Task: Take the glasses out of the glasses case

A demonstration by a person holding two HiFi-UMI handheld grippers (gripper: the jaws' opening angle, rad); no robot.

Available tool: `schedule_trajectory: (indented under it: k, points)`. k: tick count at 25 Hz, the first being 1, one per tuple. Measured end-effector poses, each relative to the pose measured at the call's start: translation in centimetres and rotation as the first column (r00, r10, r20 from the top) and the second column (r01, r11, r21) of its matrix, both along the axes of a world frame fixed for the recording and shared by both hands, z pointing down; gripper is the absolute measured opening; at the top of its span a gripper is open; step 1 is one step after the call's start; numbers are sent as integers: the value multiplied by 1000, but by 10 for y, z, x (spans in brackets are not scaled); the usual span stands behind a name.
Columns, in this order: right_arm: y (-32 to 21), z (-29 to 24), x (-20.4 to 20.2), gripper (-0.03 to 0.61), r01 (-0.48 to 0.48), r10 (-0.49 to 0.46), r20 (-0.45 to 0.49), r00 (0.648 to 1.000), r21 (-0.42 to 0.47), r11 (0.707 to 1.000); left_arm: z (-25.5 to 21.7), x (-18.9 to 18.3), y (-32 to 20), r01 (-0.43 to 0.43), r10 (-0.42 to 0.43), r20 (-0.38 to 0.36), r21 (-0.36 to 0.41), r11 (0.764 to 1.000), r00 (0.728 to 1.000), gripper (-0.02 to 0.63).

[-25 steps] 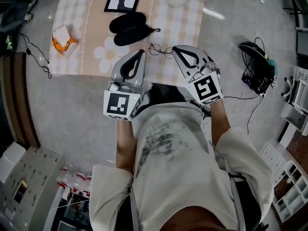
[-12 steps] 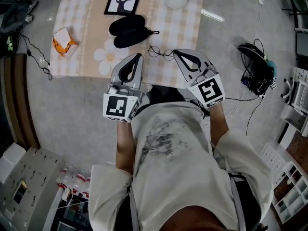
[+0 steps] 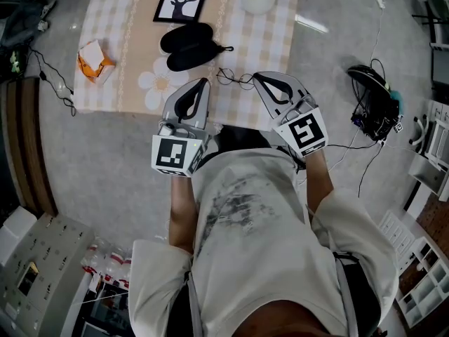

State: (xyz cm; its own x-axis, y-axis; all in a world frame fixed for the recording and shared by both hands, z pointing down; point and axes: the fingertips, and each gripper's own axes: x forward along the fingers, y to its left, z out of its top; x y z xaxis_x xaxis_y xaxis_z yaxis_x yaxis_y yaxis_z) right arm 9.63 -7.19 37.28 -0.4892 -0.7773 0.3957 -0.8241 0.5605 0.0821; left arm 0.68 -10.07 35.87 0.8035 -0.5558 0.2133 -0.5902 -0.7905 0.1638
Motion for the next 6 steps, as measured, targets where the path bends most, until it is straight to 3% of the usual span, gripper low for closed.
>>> schedule_trajectory:
  k: [6]
  points:
    - [-4,3,0,15,7,-7,-4,1000,-4,1000,5,1,-3,0,0,3,-6,1000,1000,8]
